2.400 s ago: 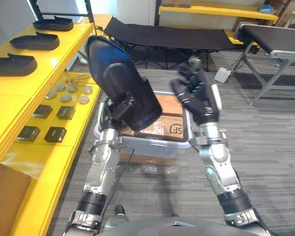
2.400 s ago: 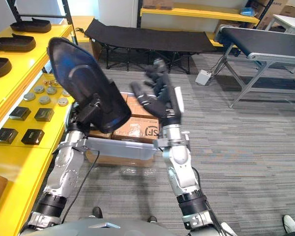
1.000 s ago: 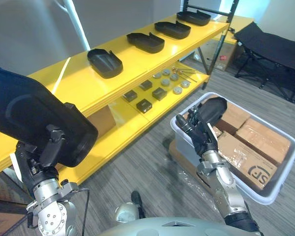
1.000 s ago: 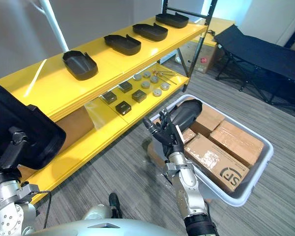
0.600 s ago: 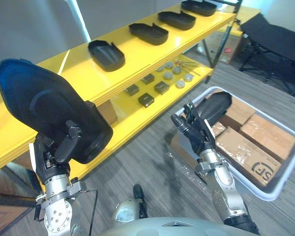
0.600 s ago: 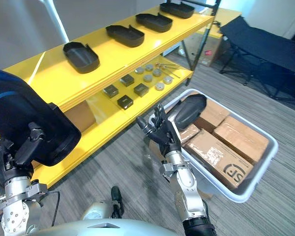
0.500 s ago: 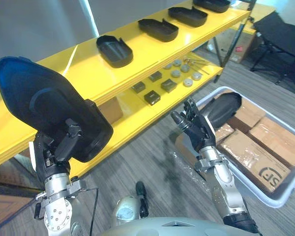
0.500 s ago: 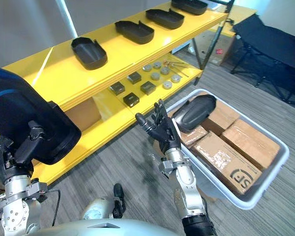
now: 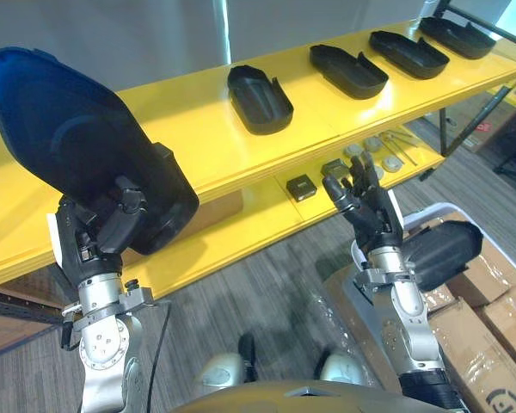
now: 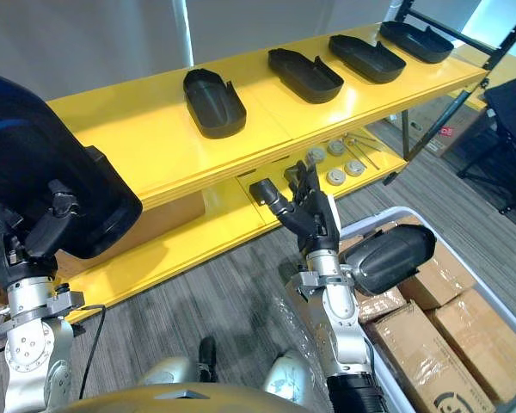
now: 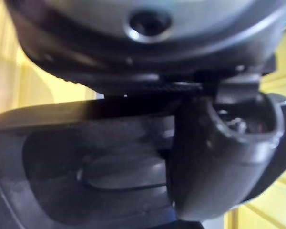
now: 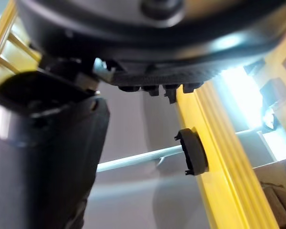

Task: Walk over and take three plastic housings, then place them on the shelf

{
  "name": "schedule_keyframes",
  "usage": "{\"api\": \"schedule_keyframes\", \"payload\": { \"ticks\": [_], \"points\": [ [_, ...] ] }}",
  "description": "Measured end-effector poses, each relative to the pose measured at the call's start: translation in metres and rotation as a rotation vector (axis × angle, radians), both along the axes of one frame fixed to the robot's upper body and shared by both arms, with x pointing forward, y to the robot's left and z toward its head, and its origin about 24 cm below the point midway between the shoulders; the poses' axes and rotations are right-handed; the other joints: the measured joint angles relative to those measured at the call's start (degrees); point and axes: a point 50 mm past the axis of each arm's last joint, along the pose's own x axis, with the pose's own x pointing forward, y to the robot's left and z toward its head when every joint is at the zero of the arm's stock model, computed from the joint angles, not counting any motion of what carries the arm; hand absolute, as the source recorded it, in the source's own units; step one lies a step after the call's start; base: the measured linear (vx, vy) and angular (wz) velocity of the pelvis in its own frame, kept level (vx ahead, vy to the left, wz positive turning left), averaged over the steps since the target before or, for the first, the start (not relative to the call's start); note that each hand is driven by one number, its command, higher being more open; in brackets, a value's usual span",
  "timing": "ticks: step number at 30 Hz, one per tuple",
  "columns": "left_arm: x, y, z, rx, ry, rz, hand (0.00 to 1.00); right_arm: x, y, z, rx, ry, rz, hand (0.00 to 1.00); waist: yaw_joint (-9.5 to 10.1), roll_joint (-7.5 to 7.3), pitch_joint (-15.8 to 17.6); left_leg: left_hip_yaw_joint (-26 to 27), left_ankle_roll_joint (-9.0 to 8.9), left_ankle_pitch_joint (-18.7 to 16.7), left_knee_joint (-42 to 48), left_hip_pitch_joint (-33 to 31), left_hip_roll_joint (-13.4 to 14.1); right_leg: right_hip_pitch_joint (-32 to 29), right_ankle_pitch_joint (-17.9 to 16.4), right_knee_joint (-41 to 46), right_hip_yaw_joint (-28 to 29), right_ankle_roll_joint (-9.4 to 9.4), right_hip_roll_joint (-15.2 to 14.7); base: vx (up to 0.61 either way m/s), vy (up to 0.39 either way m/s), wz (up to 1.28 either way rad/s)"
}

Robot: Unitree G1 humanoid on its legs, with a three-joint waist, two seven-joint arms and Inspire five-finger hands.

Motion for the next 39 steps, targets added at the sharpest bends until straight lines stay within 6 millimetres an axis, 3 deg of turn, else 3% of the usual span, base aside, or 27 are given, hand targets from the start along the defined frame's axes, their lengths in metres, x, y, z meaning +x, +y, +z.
{"api": "schedule_keyframes", "payload": {
  "ticks": [2, 3, 4, 5, 6, 8, 10, 11, 12, 13, 14, 15, 16, 17, 19, 25, 39],
  "points": [
    [-0.002, 0.002, -0.006, -0.007, 0.028, 0.017, 0.0, -0.002, -0.001, -0.001, -0.003, 0.002, -0.002, 1.0, -0.04, -0.88, -0.5, -2.1, -1.93, -2.6, 2.5, 1.4, 0.5, 3.5, 1.9, -3.6, -1.3, -0.76, 0.9, 0.3, -0.284, 0.59],
    [-0.003, 0.004, -0.004, -0.005, 0.022, 0.029, 0.0, -0.001, -0.002, 0.001, -0.005, -0.003, -0.004, 1.0, 0.16, -2.36, -1.4, -1.3, -2.78, -4.9, 4.8, 0.5, 0.8, 6.4, 3.3, -8.4, -2.7, -2.48, 1.8, 0.3, -0.367, 0.84],
    [-0.002, 0.004, -0.004, -0.018, 0.017, 0.037, 0.0, 0.0, -0.008, 0.004, -0.03, -0.017, -0.007, 1.0, 0.07, -3.69, -2.5, 2.6, -4.03, -7.5, 9.5, -1.4, 3.5, 8.8, 11.8, -12.7, -4.3, -2.05, 2.5, 0.29, -0.391, 0.84],
    [-0.002, 0.001, -0.007, -0.036, 0.022, 0.037, 0.0, 0.002, -0.013, 0.007, -0.05, -0.027, -0.007, 1.0, 0.11, -2.28, -2.6, 4.2, -5.08, -8.4, 12.1, -2.1, 5.9, 9.8, 11.6, -13.0, -5.8, -1.93, 3.8, 0.22, -0.296, 0.63],
    [-0.005, -0.002, -0.011, -0.061, 0.035, 0.041, 0.0, 0.005, -0.021, 0.015, -0.082, -0.051, -0.003, 1.0, 0.83, 0.19, -2.7, 6.0, -6.32, -9.2, 15.6, -3.5, 9.6, 11.0, 11.5, -14.4, -7.1, -2.39, 6.4, 0.21, -0.24, 0.32],
    [-0.005, -0.006, -0.016, -0.085, 0.069, 0.034, 0.0, 0.009, -0.03, 0.024, -0.105, -0.081, -0.015, 1.0, 0.44, 2.97, -2.4, 8.8, -6.84, -9.3, 22.2, -6.0, 13.7, 15.0, 11.7, -18.8, -9.9, -3.0, 9.4, 0.25, -0.219, 0.44],
    [-0.004, -0.009, -0.017, -0.09, 0.078, 0.018, 0.0, 0.009, -0.032, 0.024, -0.102, -0.082, -0.018, 1.0, 0.21, 2.58, -1.6, 13.0, -8.88, -9.5, 27.9, -7.7, 16.4, 18.7, 11.8, -21.4, -11.6, -3.08, 9.7, 0.2, -0.124, 0.44],
    [-0.001, -0.016, -0.018, -0.102, 0.079, -0.014, 0.0, 0.007, -0.035, 0.026, -0.108, -0.101, -0.026, 1.0, -0.84, 2.79, -1.8, 20.2, -7.52, -9.5, 26.7, -7.6, 19.6, 20.9, 11.8, -22.6, -13.7, -3.01, 9.3, 0.15, -0.067, 0.38],
    [0.0, -0.018, -0.018, -0.104, 0.078, -0.024, 0.0, 0.007, -0.035, 0.027, -0.112, -0.107, -0.029, 1.0, -1.04, 2.93, -1.9, 21.7, -7.05, -9.2, 25.6, -7.5, 20.1, 21.1, 11.9, -22.7, -14.2, -2.9, 9.2, 0.22, -0.022, 0.5],
    [0.004, -0.026, -0.017, -0.11, 0.07, -0.069, 0.0, 0.004, -0.038, 0.031, -0.122, -0.131, -0.042, 1.0, -1.68, 4.21, -2.4, 26.2, -5.74, -4.2, 19.5, -6.9, 21.4, 21.6, 12.0, -22.7, -15.3, -2.68, 9.0, 0.15, 0.06, 0.36],
    [0.008, -0.032, -0.016, -0.109, 0.064, -0.105, 0.0, 0.003, -0.041, 0.033, -0.12, -0.143, -0.058, 1.0, -1.94, 4.51, -2.6, 26.2, -6.63, -1.4, 15.8, -6.4, 20.7, 21.8, 11.9, -22.6, -15.5, -1.91, 8.7, 0.2, 0.12, 0.36],
    [0.011, -0.037, -0.014, -0.1, 0.054, -0.135, 0.0, 0.003, -0.039, 0.032, -0.11, -0.145, -0.057, 1.0, -2.42, 3.67, -2.5, 26.5, -6.1, -0.4, 12.0, -4.4, 17.4, 21.8, 12.7, -22.3, -15.6, -0.84, 6.6, 0.12, 0.135, 0.16],
    [0.012, -0.039, -0.012, -0.094, 0.049, -0.147, 0.0, 0.003, -0.037, 0.032, -0.108, -0.146, -0.049, 1.0, -2.63, 2.76, -2.3, 26.9, -5.73, 0.1, 10.4, -3.7, 16.0, 21.7, 12.8, -22.0, -15.6, -0.71, 5.6, 0.13, 0.216, 0.07],
    [0.013, -0.039, -0.01, -0.061, 0.048, -0.17, 0.0, 0.003, -0.035, 0.031, -0.115, -0.146, -0.02, 1.0, -2.65, 0.92, -1.9, 27.8, -5.01, 0.8, 7.4, -2.2, 13.4, 21.5, 13.0, -21.5, -15.6, -0.44, 3.7, 0.1, 0.187, 0.02],
    [0.013, -0.035, -0.009, -0.007, 0.064, -0.181, 0.0, 0.003, -0.034, 0.031, -0.111, -0.15, 0.004, 1.0, -2.77, -0.28, -1.7, 28.1, -4.55, 1.1, 5.2, -0.6, 11.5, 22.0, 13.9, -21.5, -15.8, 0.32, 2.6, 0.09, 0.162, 0.03],
    [0.01, -0.014, 0.003, 0.064, 0.038, -0.131, 0.0, 0.002, -0.027, 0.028, -0.08, -0.151, 0.033, 1.0, -2.49, -0.41, -1.7, 27.9, -4.44, 1.7, 2.1, 1.5, 9.8, 22.4, 15.0, -20.6, -15.7, 0.26, 2.1, 0.03, 0.087, 0.05],
    [0.018, -0.015, 0.029, 0.105, -0.081, -0.154, 0.0, 0.001, -0.034, 0.029, -0.055, -0.157, -0.011, 1.0, -2.59, 0.12, -1.7, 27.9, -4.07, 8.3, -8.4, 3.4, 7.4, 21.1, 14.4, -20.9, -14.2, -0.4, 2.8, -0.04, 0.007, 0.01]
  ]
}}
